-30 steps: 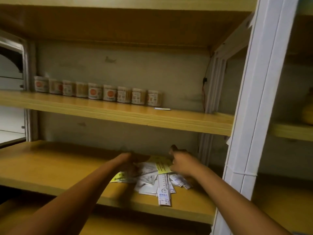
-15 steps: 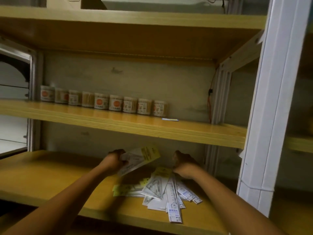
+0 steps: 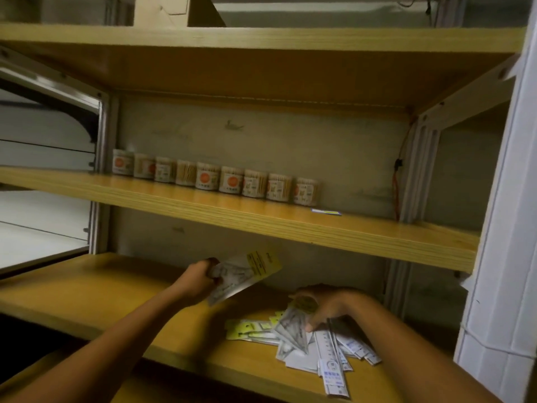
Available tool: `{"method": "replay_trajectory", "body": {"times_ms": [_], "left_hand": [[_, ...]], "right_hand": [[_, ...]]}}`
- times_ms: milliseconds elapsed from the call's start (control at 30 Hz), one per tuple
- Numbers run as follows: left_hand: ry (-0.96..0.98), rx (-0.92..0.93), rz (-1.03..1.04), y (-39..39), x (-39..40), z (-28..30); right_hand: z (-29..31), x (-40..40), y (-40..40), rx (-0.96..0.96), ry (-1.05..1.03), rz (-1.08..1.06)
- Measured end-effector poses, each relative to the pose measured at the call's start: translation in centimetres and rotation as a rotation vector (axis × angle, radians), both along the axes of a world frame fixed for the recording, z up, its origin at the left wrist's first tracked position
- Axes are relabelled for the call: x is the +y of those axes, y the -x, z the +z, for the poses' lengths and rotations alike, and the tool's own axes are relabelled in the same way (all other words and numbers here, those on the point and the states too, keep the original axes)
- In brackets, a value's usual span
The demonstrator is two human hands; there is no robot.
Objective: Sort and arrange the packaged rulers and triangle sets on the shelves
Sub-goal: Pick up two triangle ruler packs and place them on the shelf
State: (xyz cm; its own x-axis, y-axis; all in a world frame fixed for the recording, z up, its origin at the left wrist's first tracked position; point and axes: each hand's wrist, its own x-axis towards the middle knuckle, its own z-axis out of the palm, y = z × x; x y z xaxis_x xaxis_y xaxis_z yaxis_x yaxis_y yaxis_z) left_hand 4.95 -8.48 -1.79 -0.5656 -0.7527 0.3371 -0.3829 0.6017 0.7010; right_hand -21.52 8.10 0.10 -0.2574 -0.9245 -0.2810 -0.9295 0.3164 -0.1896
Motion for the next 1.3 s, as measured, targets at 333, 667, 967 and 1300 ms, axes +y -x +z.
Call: {"method": "replay_trajectory", "body": {"times_ms": [333, 667, 967, 1300], "left_hand": [[0.011, -0.037, 0.017, -1.0, 0.1, -0.2], [-0.007, 0.001, 0.018, -0.5, 0.5, -0.5], [-0.034, -0.003, 0.050, -1.6, 0.4, -1.0], [-0.070, 0.083, -0.084, -1.6, 0.6, 0.0]], "right_hand": [[-1.7, 0.0, 1.8, -0.034, 0.114, -0.073], [-1.2, -2.1, -0.8, -0.053, 0.378, -0.219], [-1.9, -3.5, -1.0, -0.093, 0.462, -0.408], [1.0, 1.2, -2.0, -0.673, 0.824, -0.581]]}}
